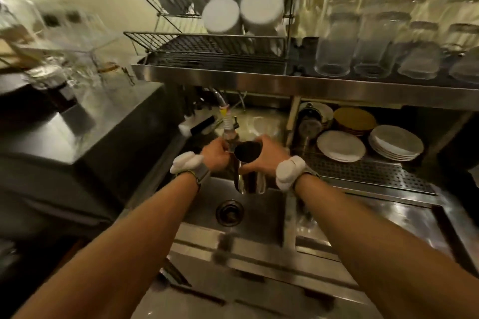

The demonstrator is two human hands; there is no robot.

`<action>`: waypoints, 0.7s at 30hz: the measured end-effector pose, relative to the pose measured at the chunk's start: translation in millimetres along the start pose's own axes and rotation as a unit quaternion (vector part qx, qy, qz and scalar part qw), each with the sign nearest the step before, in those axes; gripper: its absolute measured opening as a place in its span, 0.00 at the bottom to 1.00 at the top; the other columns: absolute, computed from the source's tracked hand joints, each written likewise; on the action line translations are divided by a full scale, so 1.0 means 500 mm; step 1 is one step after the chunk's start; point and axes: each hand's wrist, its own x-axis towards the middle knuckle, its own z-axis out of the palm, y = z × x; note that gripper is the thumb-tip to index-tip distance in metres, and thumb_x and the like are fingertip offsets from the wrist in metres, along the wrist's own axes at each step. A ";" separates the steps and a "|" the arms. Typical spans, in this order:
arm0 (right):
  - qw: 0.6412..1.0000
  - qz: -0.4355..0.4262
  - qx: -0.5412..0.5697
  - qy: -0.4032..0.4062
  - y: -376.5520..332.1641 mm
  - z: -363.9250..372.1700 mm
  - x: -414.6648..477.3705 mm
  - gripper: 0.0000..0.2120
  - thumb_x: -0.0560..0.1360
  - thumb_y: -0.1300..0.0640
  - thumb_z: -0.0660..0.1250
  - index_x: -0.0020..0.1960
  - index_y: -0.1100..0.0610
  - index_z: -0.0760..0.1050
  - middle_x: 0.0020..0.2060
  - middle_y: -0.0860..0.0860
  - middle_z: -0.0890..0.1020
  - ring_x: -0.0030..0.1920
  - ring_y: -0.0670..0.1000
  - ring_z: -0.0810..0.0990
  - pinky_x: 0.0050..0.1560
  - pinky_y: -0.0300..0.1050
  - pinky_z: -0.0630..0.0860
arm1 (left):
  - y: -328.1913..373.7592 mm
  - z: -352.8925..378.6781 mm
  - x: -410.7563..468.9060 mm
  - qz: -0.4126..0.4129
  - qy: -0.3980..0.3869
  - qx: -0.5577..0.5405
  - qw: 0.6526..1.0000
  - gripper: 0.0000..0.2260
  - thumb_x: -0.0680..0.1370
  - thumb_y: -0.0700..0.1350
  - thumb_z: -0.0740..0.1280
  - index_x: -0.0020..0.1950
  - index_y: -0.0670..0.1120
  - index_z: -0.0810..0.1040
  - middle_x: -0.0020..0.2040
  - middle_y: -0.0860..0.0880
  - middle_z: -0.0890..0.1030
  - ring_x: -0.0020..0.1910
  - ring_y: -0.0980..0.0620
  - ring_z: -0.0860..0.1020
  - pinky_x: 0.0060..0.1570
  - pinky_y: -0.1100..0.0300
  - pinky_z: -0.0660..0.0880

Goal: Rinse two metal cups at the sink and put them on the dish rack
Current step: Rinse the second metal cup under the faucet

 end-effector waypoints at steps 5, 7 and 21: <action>0.998 0.049 -0.012 -0.039 -0.014 0.081 0.050 0.42 0.61 0.51 0.80 0.68 0.56 0.63 0.59 0.53 0.77 0.59 0.55 0.77 0.55 0.45 0.76 | -0.125 -0.043 0.062 0.005 -0.050 0.011 0.999 0.17 0.77 0.38 0.61 0.65 0.46 0.75 0.66 0.44 0.75 0.66 0.44 0.73 0.63 0.55 0.69; 0.997 0.069 -0.016 -0.044 -0.009 0.110 0.081 0.42 0.61 0.52 0.80 0.69 0.55 0.62 0.60 0.54 0.77 0.59 0.55 0.77 0.56 0.46 0.77 | -0.154 -0.056 0.103 -0.006 -0.042 0.004 0.999 0.19 0.76 0.39 0.61 0.66 0.48 0.74 0.66 0.45 0.76 0.65 0.45 0.74 0.62 0.56 0.70; 0.996 0.085 0.036 -0.020 0.031 0.134 0.295 0.43 0.57 0.49 0.81 0.66 0.55 0.64 0.58 0.52 0.78 0.57 0.55 0.78 0.57 0.47 0.77 | -0.100 -0.095 0.396 0.140 0.035 0.121 0.982 0.21 0.77 0.38 0.63 0.70 0.43 0.68 0.72 0.41 0.66 0.71 0.43 0.66 0.69 0.54 0.63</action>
